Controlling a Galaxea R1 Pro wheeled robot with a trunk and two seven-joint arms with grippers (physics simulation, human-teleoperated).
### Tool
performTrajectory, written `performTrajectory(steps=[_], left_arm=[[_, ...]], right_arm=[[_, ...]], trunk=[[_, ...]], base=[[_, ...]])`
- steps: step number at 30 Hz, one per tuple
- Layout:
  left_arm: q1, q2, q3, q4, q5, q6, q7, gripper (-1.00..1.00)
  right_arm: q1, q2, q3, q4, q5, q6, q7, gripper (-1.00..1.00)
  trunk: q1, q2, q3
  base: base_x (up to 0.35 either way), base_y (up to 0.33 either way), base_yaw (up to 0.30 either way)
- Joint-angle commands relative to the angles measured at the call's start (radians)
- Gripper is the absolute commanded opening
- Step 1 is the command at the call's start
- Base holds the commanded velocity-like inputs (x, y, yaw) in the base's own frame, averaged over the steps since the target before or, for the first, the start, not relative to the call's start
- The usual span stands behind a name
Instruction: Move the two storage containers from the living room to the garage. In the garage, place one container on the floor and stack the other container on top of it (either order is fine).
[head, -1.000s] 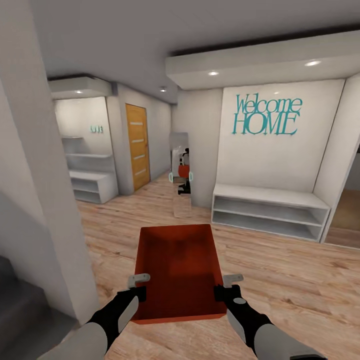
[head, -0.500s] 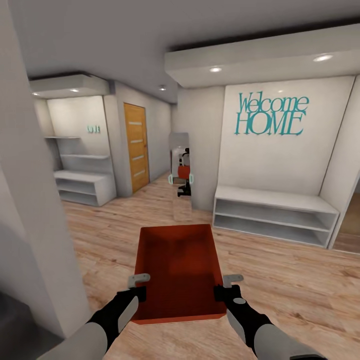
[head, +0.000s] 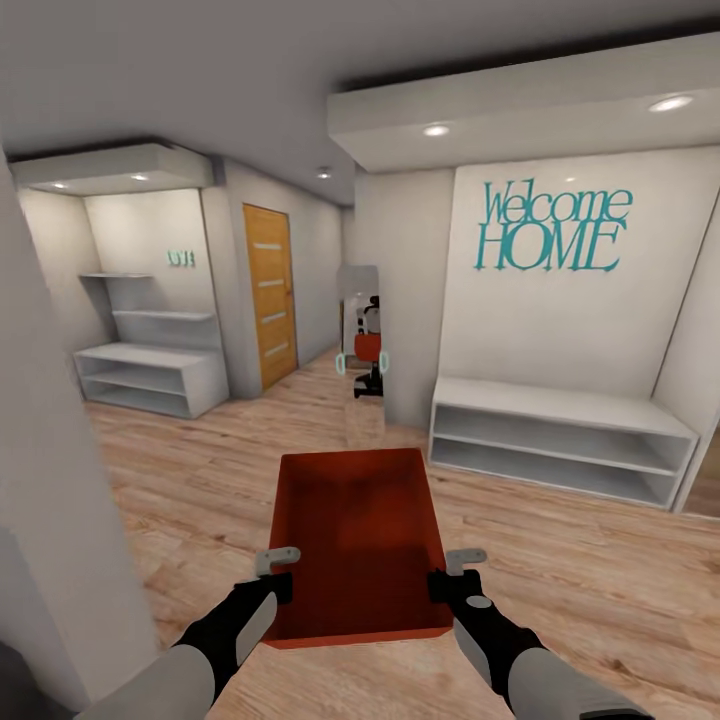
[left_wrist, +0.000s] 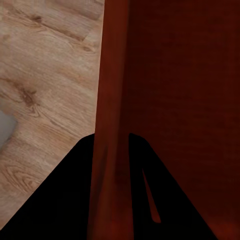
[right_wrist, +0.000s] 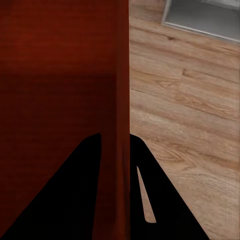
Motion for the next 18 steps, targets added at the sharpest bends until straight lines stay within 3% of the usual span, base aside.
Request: performTrajectory(steps=[1, 18], left_arm=[[-0.001, 0.06, 0.066, -0.005, -0.029, -0.007, 0.016, -1.0], [-0.001, 0.06, 0.065, -0.005, -0.029, -0.007, 0.016, -1.0]], right_arm=[[-0.001, -0.005, -0.021, 0.003, 0.005, -0.003, -0.01, -1.0], [-0.001, -0.005, -0.021, 0.003, 0.005, -0.001, -0.01, -1.0]], trunk=[[0.001, -0.001, -0.002], [0.001, -0.001, -0.002]], base=[[0.322, 0.0, 0.0], [0.322, 0.0, 0.0]])
